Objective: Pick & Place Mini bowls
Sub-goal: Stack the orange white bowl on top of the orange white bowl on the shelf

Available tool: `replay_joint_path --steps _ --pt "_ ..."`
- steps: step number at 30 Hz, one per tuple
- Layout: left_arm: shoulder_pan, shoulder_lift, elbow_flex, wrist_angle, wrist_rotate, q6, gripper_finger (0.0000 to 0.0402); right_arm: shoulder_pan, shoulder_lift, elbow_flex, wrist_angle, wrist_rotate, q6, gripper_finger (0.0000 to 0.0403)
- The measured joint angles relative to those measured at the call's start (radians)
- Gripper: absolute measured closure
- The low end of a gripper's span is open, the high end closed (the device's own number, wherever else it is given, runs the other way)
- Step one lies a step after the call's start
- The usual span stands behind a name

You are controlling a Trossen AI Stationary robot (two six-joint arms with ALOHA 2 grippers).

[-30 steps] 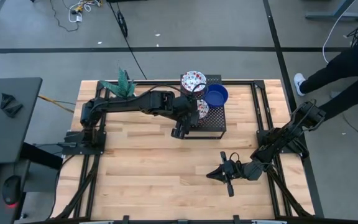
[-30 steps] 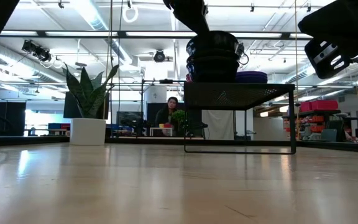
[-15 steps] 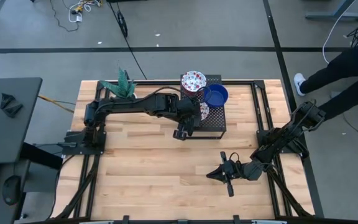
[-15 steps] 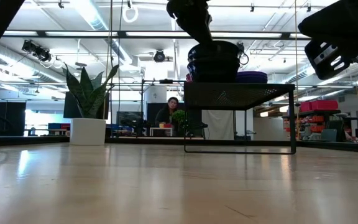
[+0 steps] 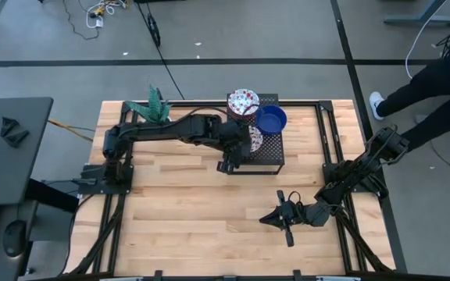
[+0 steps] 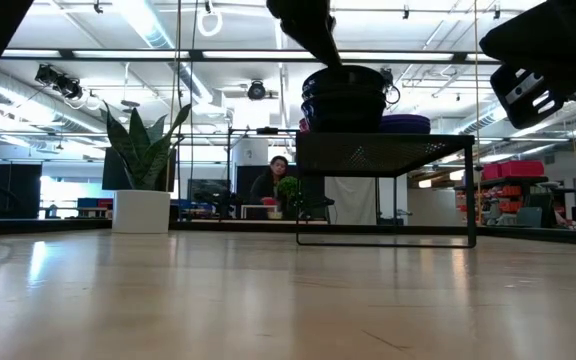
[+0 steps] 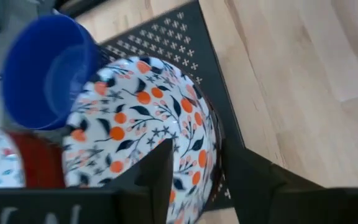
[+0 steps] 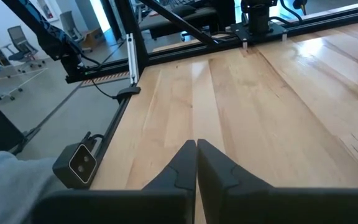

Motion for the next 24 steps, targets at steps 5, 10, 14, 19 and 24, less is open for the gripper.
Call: replay_joint_path --steps 5,10,14,19,24 --pt "-0.009 -0.020 0.002 0.005 0.000 -0.002 0.0263 0.000 0.000 0.000 0.000 0.000 0.000 0.0386" --pt "-0.010 -0.005 0.002 0.012 0.001 0.000 0.0316 0.000 0.000 0.000 0.000 0.000 -0.003 0.0386" --pt "-0.008 0.000 -0.001 0.019 0.001 0.002 0.0361 0.000 0.000 0.000 0.001 0.000 -0.003 0.0386" --pt "-0.006 -0.002 0.000 0.017 0.001 0.014 0.0393 0.000 0.000 0.000 0.003 0.000 -0.003 0.0386" --pt "-0.004 0.007 0.001 0.013 0.001 0.017 0.0387 0.000 0.000 0.000 0.003 0.000 -0.002 0.0386"
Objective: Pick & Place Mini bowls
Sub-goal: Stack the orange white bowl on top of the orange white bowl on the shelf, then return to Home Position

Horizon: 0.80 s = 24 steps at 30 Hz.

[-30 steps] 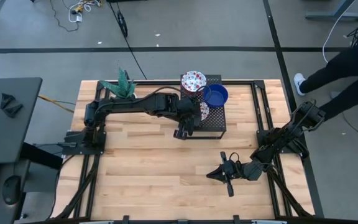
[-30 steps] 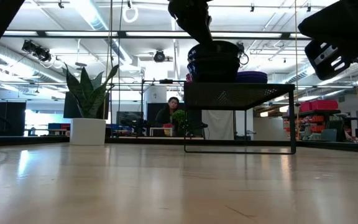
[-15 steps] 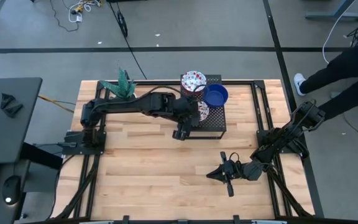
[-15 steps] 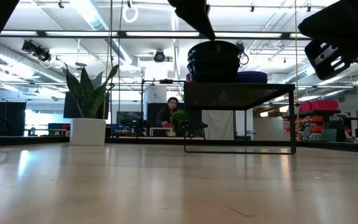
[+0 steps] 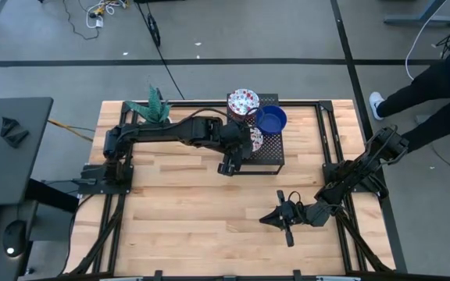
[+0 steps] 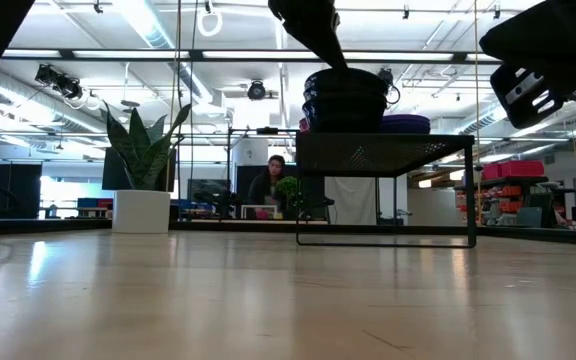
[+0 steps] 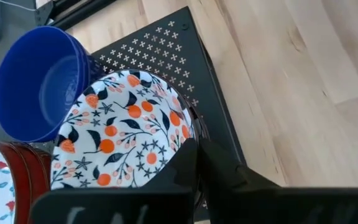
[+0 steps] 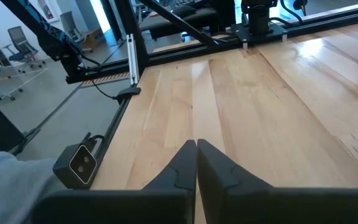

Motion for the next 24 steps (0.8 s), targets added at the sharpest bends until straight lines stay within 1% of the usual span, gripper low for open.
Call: replay_joint_path --steps 7,10,12,17,19,21,24 --pt "0.001 0.000 0.000 -0.007 0.001 -0.010 0.0360 0.000 0.000 0.000 0.000 0.000 0.001 0.0386" --pt "0.001 0.000 0.000 -0.010 0.000 -0.009 0.0339 0.000 0.000 0.000 0.000 0.000 0.002 0.0386" --pt "0.001 0.000 0.000 -0.010 0.000 -0.012 0.0313 0.000 0.000 0.000 0.000 0.000 0.002 0.0386" --pt "0.000 -0.004 -0.001 -0.018 0.001 -0.016 0.0230 0.000 0.000 0.000 0.000 0.000 0.002 0.0386" --pt "-0.005 -0.015 -0.002 -0.028 0.011 -0.017 0.0208 0.000 0.000 0.000 0.000 0.000 0.002 0.0386" --pt "-0.009 -0.024 -0.002 -0.022 0.032 -0.019 0.0201 0.000 0.000 0.000 0.000 0.000 0.002 0.0386" --pt "-0.011 -0.022 -0.002 -0.028 0.035 -0.019 0.0211 0.000 0.000 0.000 0.000 0.000 0.002 0.0386"
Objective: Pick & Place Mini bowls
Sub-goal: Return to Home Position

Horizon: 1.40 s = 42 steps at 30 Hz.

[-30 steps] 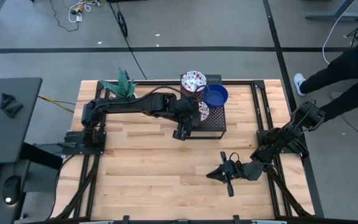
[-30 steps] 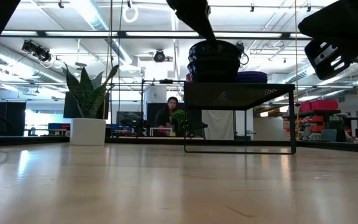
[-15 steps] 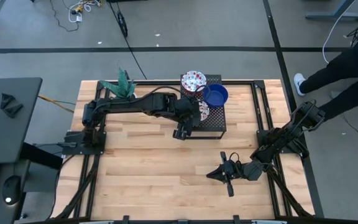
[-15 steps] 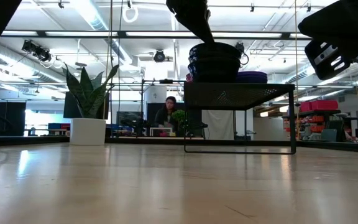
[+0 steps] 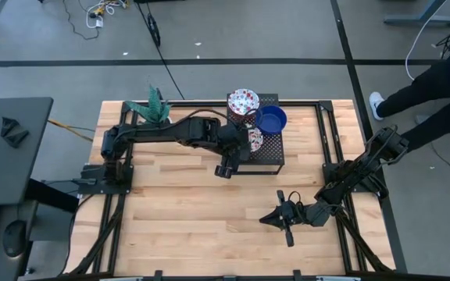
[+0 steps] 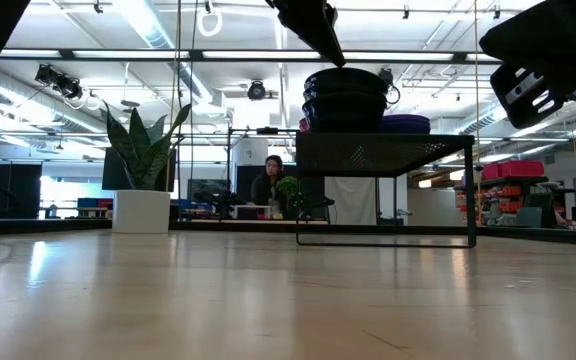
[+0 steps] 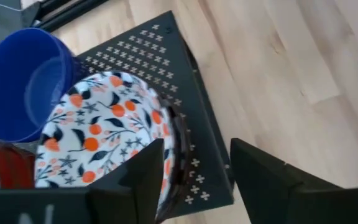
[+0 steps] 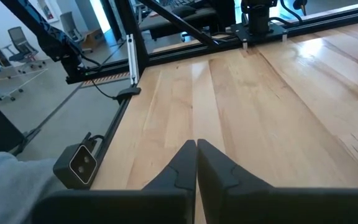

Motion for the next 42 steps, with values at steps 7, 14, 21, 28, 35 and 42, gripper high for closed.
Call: replay_joint_path --steps 7,14,21,28,35,42 --pt "0.004 0.015 0.000 -0.001 0.012 0.004 0.0256 0.000 0.000 0.000 0.000 0.000 0.004 0.0386" --pt "0.006 0.015 0.000 -0.027 0.024 0.007 0.0281 0.000 0.000 0.000 0.000 0.000 0.004 0.0386" --pt "0.006 0.002 0.000 -0.018 0.026 0.008 0.0284 0.000 0.000 0.000 0.000 0.000 0.001 0.0386" --pt "0.003 -0.071 0.000 -0.049 0.029 -0.024 0.0284 0.000 0.000 0.001 -0.011 0.000 0.000 0.0386" --pt "0.011 -0.167 -0.078 -0.131 0.146 -0.112 0.0306 0.043 -0.052 0.001 0.000 -0.014 -0.061 0.0388" --pt "0.004 -0.386 -0.592 0.331 0.159 -0.156 0.0360 0.044 -0.339 0.000 -0.195 -0.147 -0.140 0.0400"
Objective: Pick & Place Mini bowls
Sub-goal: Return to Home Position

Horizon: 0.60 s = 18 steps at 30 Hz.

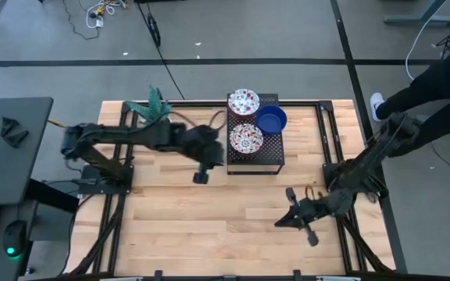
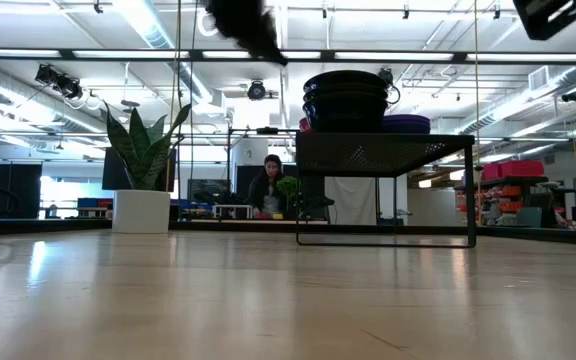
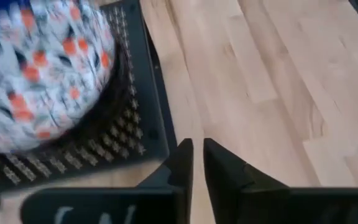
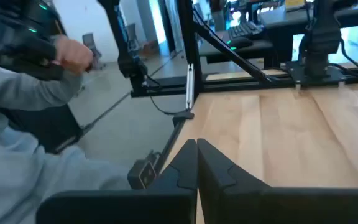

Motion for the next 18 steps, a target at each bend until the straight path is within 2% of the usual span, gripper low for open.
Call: replay_joint_path --steps 5,10,14,18 --pt "-0.003 -0.150 -0.319 0.282 0.000 -0.083 0.0386 -0.058 -0.284 0.000 -0.297 -0.082 -0.007 0.0399" --pt "-0.006 -0.310 -0.570 0.511 -0.001 -0.169 0.0394 -0.128 -0.567 0.000 -0.577 -0.139 -0.010 0.0399" --pt "-0.009 -0.438 -0.714 0.635 -0.001 -0.235 0.0394 -0.168 -0.723 -0.001 -0.695 -0.153 -0.042 0.0399" --pt "-0.017 -0.555 -0.813 0.694 -0.016 -0.264 0.0389 -0.192 -0.840 -0.017 -0.720 -0.235 -0.109 0.0399"
